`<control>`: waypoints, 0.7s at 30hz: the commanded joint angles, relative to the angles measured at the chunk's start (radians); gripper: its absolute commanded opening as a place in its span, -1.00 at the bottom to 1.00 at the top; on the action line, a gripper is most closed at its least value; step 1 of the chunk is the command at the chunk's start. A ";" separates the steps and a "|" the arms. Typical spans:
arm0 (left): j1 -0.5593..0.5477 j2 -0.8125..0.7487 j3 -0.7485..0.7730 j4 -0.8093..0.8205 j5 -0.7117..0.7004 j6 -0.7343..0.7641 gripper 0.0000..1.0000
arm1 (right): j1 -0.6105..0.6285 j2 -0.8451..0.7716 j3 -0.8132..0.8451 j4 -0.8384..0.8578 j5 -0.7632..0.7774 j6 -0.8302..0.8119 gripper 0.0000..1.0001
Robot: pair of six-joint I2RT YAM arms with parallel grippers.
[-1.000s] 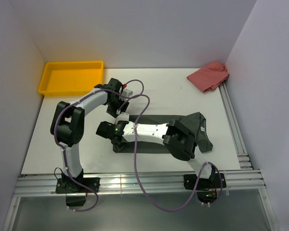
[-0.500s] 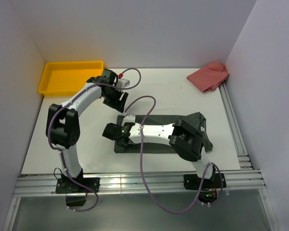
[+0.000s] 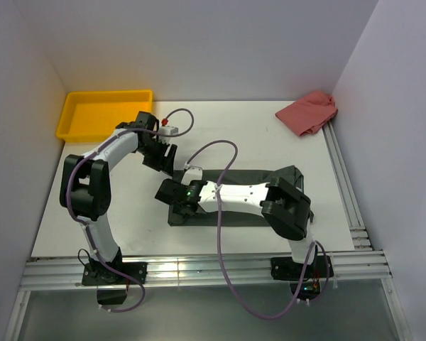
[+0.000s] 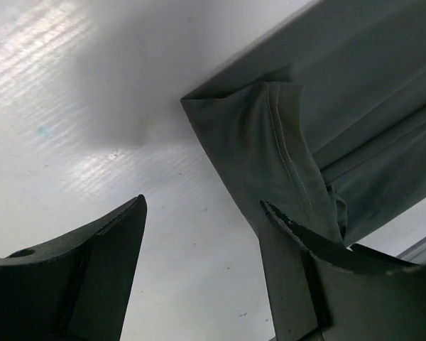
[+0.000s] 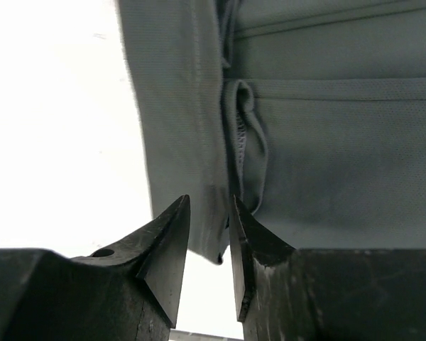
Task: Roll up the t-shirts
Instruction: Roll the tshirt
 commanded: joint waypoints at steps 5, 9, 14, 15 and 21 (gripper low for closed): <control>0.011 0.003 -0.012 0.062 0.117 0.008 0.38 | 0.011 -0.092 -0.027 0.032 -0.003 0.001 -0.29; 0.015 0.035 -0.013 0.076 0.157 0.003 0.38 | 0.017 -0.089 -0.079 0.070 -0.033 0.020 -0.29; 0.020 0.073 -0.024 0.088 0.190 -0.004 0.38 | 0.021 -0.082 -0.142 0.111 -0.056 0.033 -0.32; 0.020 0.078 -0.027 0.093 0.194 -0.007 0.38 | 0.020 -0.082 -0.158 0.118 -0.059 0.035 -0.32; 0.024 0.107 -0.041 0.108 0.231 -0.024 0.32 | 0.021 -0.082 -0.189 0.136 -0.067 0.040 -0.36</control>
